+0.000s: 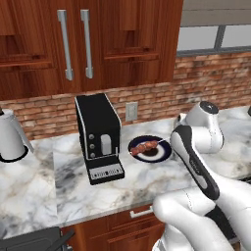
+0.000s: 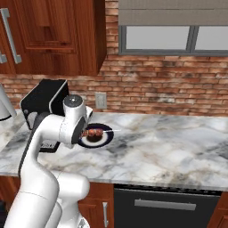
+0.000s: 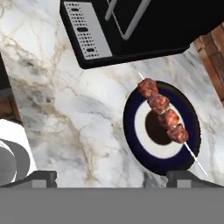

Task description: Place the cold items (orange and bell pepper) from the fridge in one tupperware on the dining counter. Place the warm items (hot dog and kebab skewer) in the stove area in another tupperware.

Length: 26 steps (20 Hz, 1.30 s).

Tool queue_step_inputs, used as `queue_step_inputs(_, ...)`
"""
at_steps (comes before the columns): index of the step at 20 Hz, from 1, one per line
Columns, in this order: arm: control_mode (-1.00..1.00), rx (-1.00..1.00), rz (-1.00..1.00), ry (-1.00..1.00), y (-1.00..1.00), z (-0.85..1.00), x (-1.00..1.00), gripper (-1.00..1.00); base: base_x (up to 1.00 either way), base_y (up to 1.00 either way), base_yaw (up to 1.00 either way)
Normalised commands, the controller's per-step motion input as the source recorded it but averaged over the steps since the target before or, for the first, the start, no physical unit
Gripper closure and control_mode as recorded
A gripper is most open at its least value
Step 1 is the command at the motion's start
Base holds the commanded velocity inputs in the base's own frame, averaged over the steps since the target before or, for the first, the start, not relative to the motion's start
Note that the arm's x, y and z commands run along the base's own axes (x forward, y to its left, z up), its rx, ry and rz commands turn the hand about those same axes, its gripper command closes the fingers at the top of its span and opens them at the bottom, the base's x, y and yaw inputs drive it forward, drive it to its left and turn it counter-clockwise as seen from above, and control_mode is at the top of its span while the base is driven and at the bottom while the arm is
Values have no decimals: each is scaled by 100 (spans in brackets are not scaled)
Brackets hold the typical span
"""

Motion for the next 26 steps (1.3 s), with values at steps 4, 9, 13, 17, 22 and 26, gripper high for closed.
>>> queue_step_inputs(4,-100,0,31,-2,0,-24,72,-100,0,0,0)
queue_step_inputs(9,-100,0,32,-9,0,-4,78,-100,0,0,0)
queue_step_inputs(13,-100,0,29,-7,3,-17,86,-100,0,0,0)
queue_step_inputs(17,-100,0,23,0,18,-49,98,-100,0,0,0)
queue_step_inputs(22,-100,-4,17,0,2,-48,68,-100,0,0,0)
queue_step_inputs(26,-100,-18,3,0,0,-56,3,-100,0,0,0)
